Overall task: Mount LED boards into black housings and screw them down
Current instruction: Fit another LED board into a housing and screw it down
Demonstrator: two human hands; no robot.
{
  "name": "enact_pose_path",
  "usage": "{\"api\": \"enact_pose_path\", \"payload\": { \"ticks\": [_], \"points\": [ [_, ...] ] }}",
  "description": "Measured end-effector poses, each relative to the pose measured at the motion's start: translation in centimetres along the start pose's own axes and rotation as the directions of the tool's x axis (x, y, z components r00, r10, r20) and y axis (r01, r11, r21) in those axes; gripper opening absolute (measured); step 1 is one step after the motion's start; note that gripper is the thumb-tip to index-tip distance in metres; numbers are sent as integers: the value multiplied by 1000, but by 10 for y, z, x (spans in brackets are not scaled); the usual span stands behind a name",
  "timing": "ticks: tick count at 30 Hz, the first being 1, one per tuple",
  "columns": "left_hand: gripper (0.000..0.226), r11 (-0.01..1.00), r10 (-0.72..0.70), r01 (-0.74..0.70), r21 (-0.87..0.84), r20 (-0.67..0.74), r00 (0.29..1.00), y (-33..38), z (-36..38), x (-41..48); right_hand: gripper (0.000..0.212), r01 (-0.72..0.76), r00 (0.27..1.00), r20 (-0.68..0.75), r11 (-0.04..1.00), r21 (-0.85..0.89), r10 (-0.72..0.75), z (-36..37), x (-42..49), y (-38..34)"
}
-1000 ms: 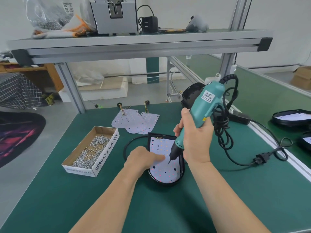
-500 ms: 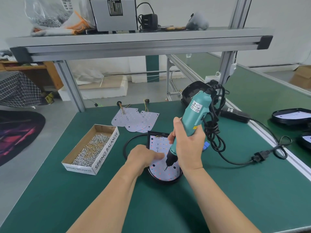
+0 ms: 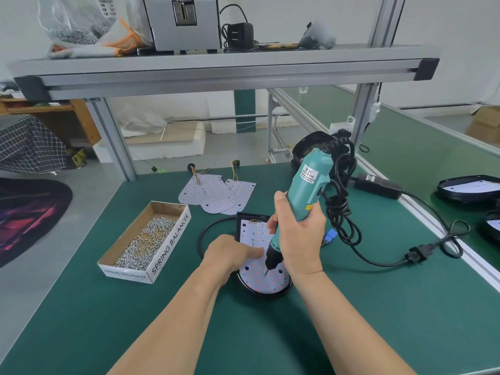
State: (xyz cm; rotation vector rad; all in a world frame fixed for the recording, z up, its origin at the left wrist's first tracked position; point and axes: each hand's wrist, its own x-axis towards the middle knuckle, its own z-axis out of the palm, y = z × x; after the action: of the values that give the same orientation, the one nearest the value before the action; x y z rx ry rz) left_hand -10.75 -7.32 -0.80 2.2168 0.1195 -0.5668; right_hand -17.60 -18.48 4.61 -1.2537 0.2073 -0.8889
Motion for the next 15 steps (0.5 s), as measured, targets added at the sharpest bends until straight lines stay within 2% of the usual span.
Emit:
{"api": "enact_pose_path", "payload": {
  "ticks": [7,15],
  "points": [
    [54,1000,20,-19,20,-22,1000,0,1,-1,27,-45,999,-21,998,-34,44,-3,2,4],
    [63,1000,24,-24,9,-8,1000,1,-2,-7,27,-57,998,7,998,-4,57,-7,-3,5]
  ]
}}
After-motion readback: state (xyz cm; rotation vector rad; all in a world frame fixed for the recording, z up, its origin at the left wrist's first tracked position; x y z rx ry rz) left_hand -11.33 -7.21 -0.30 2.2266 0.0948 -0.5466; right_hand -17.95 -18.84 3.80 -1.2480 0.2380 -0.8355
